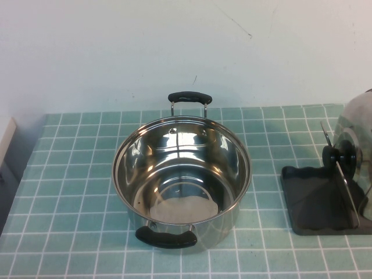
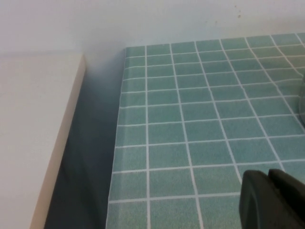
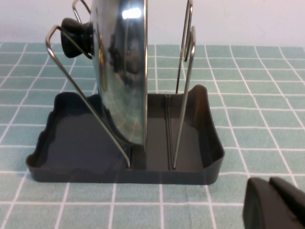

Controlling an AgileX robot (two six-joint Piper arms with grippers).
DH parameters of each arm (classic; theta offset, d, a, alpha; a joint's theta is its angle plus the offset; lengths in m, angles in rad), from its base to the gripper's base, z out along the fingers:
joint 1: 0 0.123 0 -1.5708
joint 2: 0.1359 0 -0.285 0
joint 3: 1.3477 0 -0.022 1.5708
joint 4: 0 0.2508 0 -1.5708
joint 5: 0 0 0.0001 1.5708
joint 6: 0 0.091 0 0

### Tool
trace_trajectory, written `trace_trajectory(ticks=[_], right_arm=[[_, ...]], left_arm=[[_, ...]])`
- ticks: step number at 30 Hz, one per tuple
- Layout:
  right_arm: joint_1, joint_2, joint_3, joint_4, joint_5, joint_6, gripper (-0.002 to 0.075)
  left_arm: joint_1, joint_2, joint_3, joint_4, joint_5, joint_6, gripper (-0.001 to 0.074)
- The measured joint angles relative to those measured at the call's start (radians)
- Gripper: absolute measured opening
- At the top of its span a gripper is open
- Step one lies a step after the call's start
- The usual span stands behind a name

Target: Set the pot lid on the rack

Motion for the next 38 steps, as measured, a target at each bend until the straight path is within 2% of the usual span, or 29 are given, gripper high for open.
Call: trace_trajectory(ticks=[6,38], right_arm=[[0.0,0.0,0.0,0.0,0.0,0.0,-0.0002],[0.0,0.0,0.0,0.0,0.0,0.0,-0.0003]], left_arm=[[-0.033,-0.002,0.0,0.019,0.0,0.002,-0.0003],[-0.033,-0.002,-0.002,0.021,0.0,0.006,-0.0003]])
